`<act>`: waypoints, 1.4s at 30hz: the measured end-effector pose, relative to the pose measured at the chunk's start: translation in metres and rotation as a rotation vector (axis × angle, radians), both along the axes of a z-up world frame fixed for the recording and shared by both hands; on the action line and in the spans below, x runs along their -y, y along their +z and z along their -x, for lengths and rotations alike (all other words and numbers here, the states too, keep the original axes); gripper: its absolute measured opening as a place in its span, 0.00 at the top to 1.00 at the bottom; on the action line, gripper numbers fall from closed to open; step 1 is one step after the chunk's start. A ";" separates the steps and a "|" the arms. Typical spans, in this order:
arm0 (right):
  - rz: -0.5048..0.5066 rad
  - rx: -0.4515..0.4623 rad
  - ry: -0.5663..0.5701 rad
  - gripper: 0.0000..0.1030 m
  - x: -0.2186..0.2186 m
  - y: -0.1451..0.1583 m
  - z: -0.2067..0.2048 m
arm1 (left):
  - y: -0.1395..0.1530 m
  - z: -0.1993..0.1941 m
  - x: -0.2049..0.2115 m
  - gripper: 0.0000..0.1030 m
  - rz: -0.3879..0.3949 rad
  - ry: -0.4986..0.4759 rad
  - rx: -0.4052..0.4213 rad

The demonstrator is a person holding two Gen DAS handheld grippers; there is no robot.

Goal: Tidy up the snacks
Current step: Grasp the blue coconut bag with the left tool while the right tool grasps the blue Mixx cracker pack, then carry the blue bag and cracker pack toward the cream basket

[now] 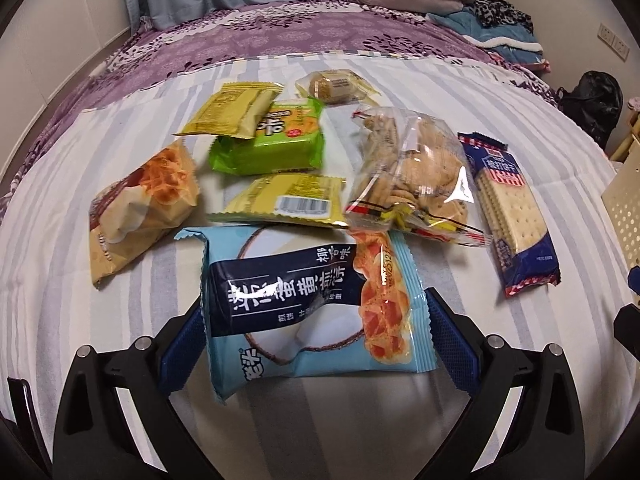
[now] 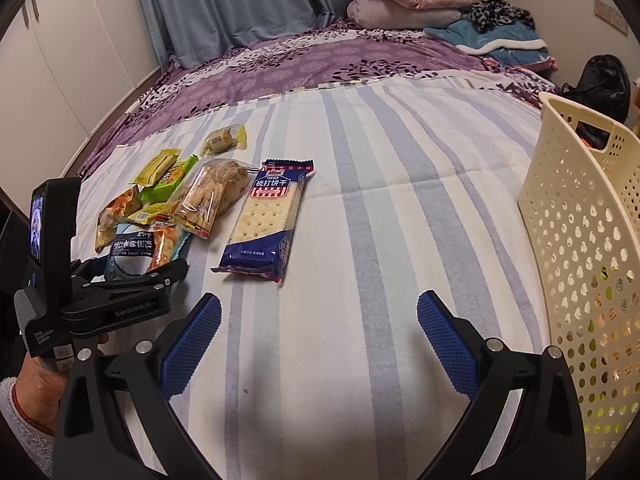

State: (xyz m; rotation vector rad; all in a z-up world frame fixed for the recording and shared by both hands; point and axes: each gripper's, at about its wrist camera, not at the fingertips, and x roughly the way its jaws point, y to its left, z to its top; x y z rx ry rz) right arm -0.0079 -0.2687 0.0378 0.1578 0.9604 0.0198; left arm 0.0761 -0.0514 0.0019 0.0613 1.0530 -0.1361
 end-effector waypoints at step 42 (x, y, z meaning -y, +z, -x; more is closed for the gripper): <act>0.151 -0.014 0.114 0.56 -0.052 -0.035 -0.092 | 0.057 0.030 -0.043 0.10 0.088 0.063 0.109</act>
